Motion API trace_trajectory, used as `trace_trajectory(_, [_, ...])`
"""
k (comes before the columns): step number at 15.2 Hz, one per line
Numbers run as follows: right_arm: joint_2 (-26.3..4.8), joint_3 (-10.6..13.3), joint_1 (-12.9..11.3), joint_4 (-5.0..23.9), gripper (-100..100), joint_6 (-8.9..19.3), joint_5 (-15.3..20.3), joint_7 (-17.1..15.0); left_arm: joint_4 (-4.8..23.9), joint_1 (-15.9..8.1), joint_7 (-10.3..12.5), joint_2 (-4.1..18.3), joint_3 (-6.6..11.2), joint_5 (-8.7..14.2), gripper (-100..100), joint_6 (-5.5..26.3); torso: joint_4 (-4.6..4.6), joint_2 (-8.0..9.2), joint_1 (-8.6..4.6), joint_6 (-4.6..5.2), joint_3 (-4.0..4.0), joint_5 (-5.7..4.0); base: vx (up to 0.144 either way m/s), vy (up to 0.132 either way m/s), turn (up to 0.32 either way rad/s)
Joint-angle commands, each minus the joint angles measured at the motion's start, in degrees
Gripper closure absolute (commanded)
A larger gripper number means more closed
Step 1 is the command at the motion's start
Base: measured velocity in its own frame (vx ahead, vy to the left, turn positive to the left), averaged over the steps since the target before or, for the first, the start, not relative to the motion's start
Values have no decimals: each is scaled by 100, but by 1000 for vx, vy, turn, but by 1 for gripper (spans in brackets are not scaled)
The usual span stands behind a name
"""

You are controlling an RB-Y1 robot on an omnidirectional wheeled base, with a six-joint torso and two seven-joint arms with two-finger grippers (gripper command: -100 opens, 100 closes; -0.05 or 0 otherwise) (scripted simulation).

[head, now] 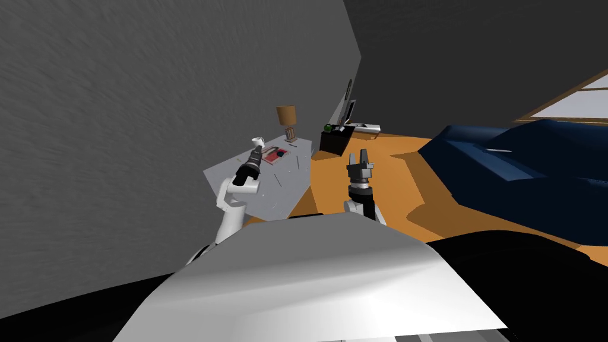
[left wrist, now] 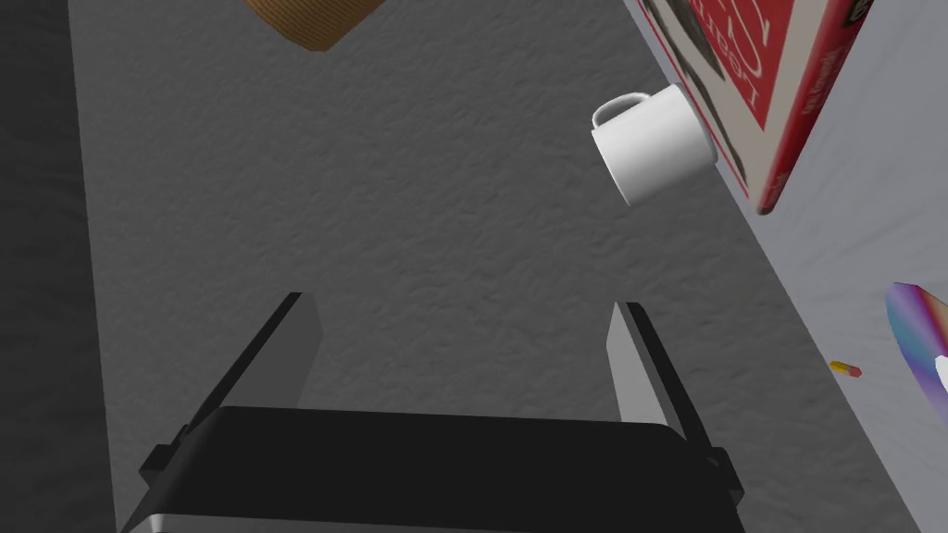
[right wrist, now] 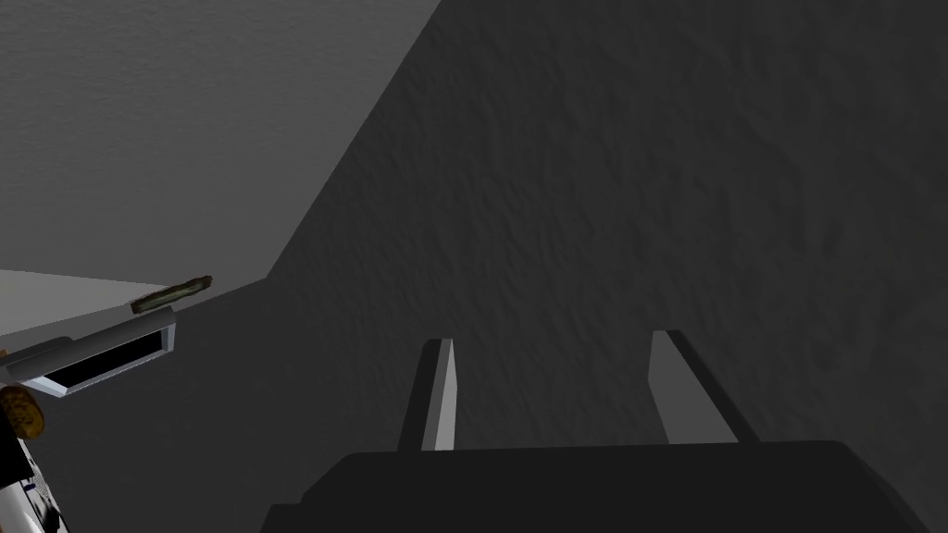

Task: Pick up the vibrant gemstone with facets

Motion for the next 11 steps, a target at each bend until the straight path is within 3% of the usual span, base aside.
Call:
trace_trajectory(1, [0,0,0,0,0,0,0,0,143,-197,-58,18,-9,-3,-100,286,0,0,0,0,0,0,9,-18,-40])
trace_trajectory(3, [0,0,0,0,0,0,0,0,143,-197,-58,18,-9,-3,-100,458,0,-2,-2,1,-1,-1,10,-17,-45])
trace_trajectory(4, [0,0,0,0,0,0,0,0,242,-351,-110,37,-14,5,-100,627,0,-1,-1,0,-1,0,11,-21,-56])
trace_trajectory(6, [0,0,0,0,0,0,0,0,242,-351,-110,37,-14,5,-100,779,0,-3,-4,1,-1,-1,12,-21,-36])
trace_trajectory(7, [0,0,0,0,0,0,0,0,340,-500,-165,54,-19,17,-100,975,0,-2,-2,0,-1,-1,13,-23,-47])
trace_trajectory(11, [0,0,0,0,0,0,0,0,436,-643,-221,69,-23,33,-100,1380,0,-3,-5,2,-2,-1,14,-24,-52])
